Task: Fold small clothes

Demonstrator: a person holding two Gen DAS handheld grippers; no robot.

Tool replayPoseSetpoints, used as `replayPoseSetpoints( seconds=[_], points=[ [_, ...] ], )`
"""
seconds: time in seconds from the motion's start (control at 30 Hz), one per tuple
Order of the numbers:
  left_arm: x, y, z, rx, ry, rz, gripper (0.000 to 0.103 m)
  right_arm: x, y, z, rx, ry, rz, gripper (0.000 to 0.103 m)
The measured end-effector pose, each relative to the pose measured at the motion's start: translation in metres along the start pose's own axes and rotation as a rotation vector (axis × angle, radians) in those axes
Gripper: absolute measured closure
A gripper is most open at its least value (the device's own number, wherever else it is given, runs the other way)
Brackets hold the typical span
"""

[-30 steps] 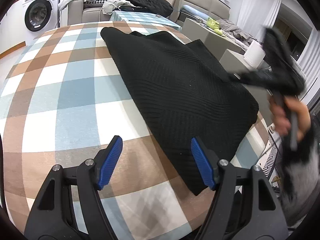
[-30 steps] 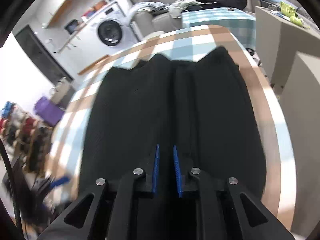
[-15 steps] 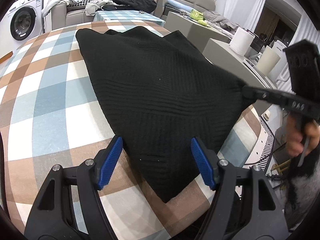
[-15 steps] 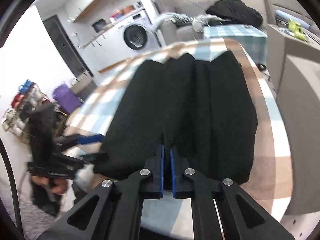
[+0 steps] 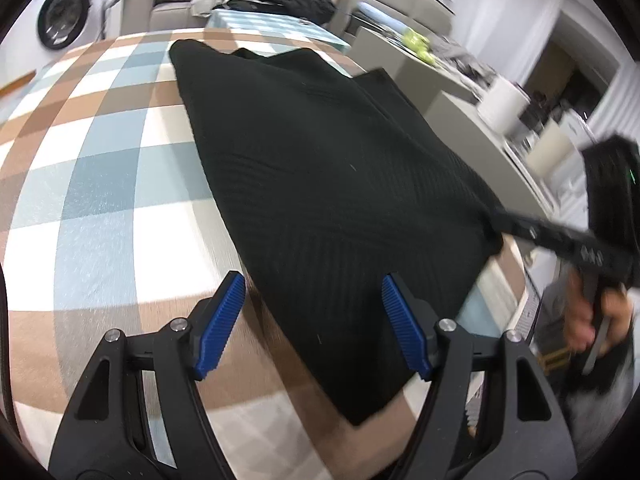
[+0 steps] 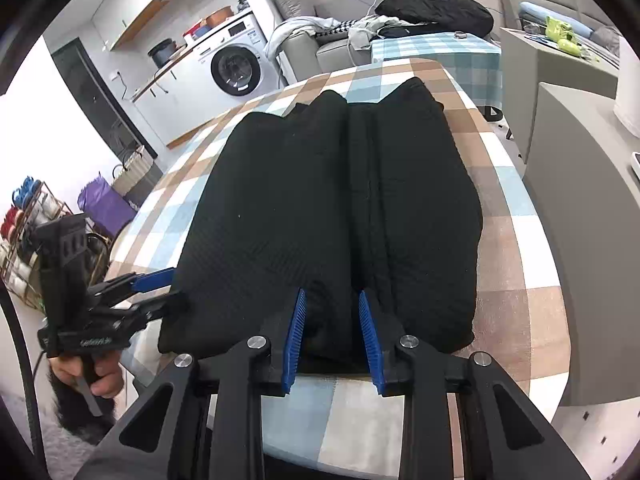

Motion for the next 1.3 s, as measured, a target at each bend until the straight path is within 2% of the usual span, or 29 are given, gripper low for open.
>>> replayPoseSetpoints(
  seconds=[0.1,0.17,0.2,0.23,0.27,0.33,0.4,0.63,0.7,0.8,0.9,0.97,1.03,1.13,1.3],
  points=[
    [-0.011,-0.010,-0.013,0.022,0.084,0.005,0.036,-0.004,0.007,0.000,0.029,-0.015,-0.010,0.074],
    [-0.018,-0.016,-0.020,0.038,0.137,0.007,0.045,-0.005,0.009,-0.002,0.047,-0.021,-0.016,0.072],
    [-0.020,-0.018,-0.022,0.046,0.153,0.005,0.057,-0.005,0.009,-0.003,0.053,-0.028,-0.013,0.070],
    [-0.024,-0.021,-0.025,0.057,0.166,-0.007,0.076,-0.004,0.010,-0.003,0.057,-0.034,-0.015,0.069],
    [-0.025,-0.022,-0.028,0.066,0.171,-0.019,0.084,-0.003,0.009,-0.005,0.061,-0.038,-0.013,0.069],
    [-0.031,-0.020,-0.032,0.100,0.182,-0.051,0.093,-0.001,0.008,-0.007,0.065,-0.050,-0.005,0.068],
    [-0.037,-0.015,-0.033,0.122,0.187,-0.074,0.095,0.001,0.005,-0.010,0.067,-0.065,0.004,0.068],
    [-0.092,0.026,-0.020,0.159,0.233,-0.152,0.096,-0.015,-0.017,-0.019,0.036,-0.061,-0.025,0.068],
    [-0.101,0.034,-0.015,0.149,0.236,-0.158,0.096,-0.024,-0.031,-0.023,0.010,-0.059,-0.057,0.067],
    [-0.106,0.041,-0.010,0.131,0.234,-0.145,0.095,-0.035,-0.050,-0.032,-0.013,-0.088,-0.115,0.061],
    [-0.109,0.049,-0.005,0.125,0.235,-0.157,0.089,-0.043,-0.073,-0.042,-0.050,-0.128,-0.157,0.058],
    [-0.110,0.056,-0.005,0.139,0.229,-0.159,0.079,-0.046,-0.086,-0.049,-0.071,-0.138,-0.161,0.057],
    [-0.108,0.061,-0.007,0.156,0.215,-0.152,0.065,-0.050,-0.098,-0.056,-0.097,-0.147,-0.177,0.056],
    [-0.105,0.070,-0.008,0.176,0.195,-0.155,0.062,-0.057,-0.111,-0.068,-0.118,-0.138,-0.182,0.052],
    [-0.104,0.075,-0.008,0.179,0.194,-0.167,0.062,-0.065,-0.126,-0.078,-0.105,-0.087,-0.124,0.054]
  ],
)
Point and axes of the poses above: each gripper's, at about its wrist camera, not at the fingertips, and y roughly against the way its jaws point, x to its right, z to its underside, the point moved 5 cm from there along -y, roughly the way its jaws point, and after that the axes turned 4 degrees about -y, right-handed, at the moved point
